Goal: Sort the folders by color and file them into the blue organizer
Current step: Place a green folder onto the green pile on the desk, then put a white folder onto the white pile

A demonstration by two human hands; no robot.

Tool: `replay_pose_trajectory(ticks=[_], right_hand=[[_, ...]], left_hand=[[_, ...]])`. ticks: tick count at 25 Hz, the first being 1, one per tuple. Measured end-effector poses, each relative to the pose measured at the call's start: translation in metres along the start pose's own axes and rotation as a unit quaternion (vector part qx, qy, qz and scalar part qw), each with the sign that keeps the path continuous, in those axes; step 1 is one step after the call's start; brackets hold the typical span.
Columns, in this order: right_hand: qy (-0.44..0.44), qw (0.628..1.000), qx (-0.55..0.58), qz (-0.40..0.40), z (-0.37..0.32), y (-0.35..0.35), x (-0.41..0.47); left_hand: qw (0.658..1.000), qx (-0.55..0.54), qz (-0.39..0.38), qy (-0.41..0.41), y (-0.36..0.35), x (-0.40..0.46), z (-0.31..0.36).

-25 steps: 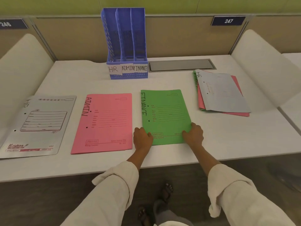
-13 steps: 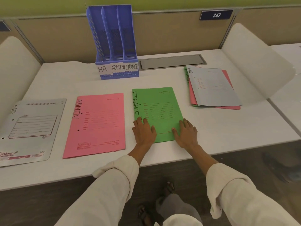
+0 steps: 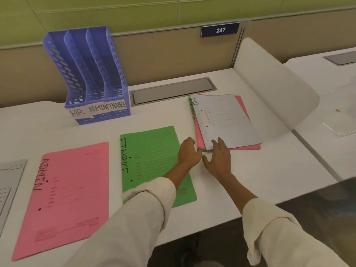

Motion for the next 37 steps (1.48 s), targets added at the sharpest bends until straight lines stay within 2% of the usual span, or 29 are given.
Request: replay_pose_trajectory(ticks=[6,10,13,15,18,22,27,30,34,37], right_hand=[[0.034,0.998,-0.046,0.012,0.004,-0.018,0.035],[0.08,0.996,-0.035,0.011,0.004,-0.016,0.035],[0.148,0.987,0.015,0.065,-0.002,0.002,0.034],[0.175,0.977,0.042,0.116,-0.006,0.016,0.033],[0.199,0.966,0.061,0.152,-0.01,0.031,0.033],[0.126,0.969,0.092,0.189,0.007,0.046,0.048],[-0.016,0.989,0.063,0.134,0.018,0.043,0.09],[-0.054,0.986,0.121,0.098,0.0,0.048,0.106],[-0.058,0.936,0.347,-0.009,-0.055,0.027,0.114],[-0.091,0.894,0.427,-0.1,-0.107,0.002,0.095]], left_hand=[[0.997,-0.016,-0.025,0.07,-0.039,0.067,0.016],[0.994,-0.003,0.021,0.104,-0.039,0.078,0.013],[0.991,-0.015,0.024,0.131,-0.04,0.084,0.017],[0.985,-0.066,0.012,0.158,-0.04,0.091,0.015],[0.961,-0.202,0.001,0.189,-0.038,0.095,0.008],[0.926,-0.329,0.012,0.182,-0.022,0.095,-0.001],[0.908,-0.382,0.046,0.166,0.043,0.086,-0.028],[0.897,-0.406,0.083,0.152,0.099,0.068,-0.052],[0.878,-0.428,0.147,0.154,0.171,0.032,-0.098],[0.861,-0.442,0.193,0.159,0.22,-0.003,-0.132]])
Point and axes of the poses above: each hand's wrist, its own x-axis towards the middle knuckle, its own y-axis out of the back of the hand, z = x × y, the point moved 8 cm from there along x, towards the middle knuckle, and after that the axes turned 7 degrees about -x, right-handed, at the moved point
